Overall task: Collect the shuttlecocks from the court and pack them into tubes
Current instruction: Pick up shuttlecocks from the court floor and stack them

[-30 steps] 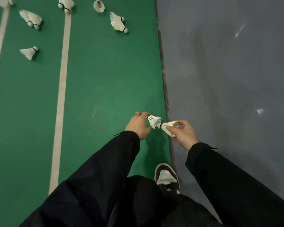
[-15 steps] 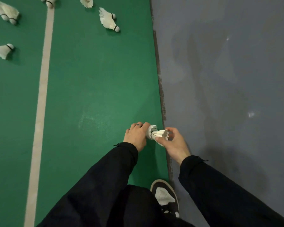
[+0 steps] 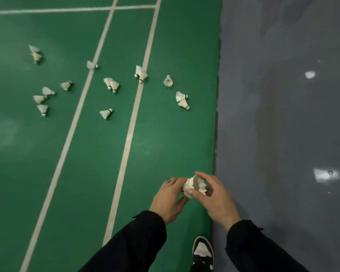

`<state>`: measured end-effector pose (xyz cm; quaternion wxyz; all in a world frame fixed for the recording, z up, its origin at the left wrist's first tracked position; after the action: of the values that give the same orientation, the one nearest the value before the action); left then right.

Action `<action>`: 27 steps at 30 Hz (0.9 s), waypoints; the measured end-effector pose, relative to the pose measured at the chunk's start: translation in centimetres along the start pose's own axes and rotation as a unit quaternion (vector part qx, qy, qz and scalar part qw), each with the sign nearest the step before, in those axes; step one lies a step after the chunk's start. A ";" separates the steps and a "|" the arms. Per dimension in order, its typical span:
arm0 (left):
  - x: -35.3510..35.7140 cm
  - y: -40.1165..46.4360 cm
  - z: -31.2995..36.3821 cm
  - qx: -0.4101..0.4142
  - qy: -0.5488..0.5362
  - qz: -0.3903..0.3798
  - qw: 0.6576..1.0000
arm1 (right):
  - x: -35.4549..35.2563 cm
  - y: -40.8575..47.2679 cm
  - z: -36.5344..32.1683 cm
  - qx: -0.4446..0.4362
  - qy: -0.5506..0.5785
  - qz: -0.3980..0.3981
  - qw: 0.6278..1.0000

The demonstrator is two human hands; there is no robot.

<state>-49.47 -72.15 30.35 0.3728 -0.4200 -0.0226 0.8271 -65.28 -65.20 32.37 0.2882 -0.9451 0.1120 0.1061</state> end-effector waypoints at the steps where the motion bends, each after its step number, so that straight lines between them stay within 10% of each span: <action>1: -2.0 -0.2 1.3 0.008 0.000 0.005 1.000 | -0.6 -0.2 -2.4 -0.009 -0.003 0.000 1.000; 11: -17.9 5.0 11.1 0.068 -0.098 0.052 0.992 | -2.4 3.8 -20.8 -0.096 0.010 -0.004 0.995; 27: -32.1 24.9 2.4 0.012 -0.036 0.077 0.996 | 1.3 26.0 -34.4 -0.065 0.015 -0.148 0.987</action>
<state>-54.21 -109.84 44.98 0.3118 -0.3862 0.0063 0.8681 -66.47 -105.95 46.44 0.2367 -0.9695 -0.0319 0.0550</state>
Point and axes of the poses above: each hand's wrist, its own y-axis towards the middle knuckle, its own x-axis out of the palm, z = x × y, the point moved 3 cm from there along y, towards the middle knuckle
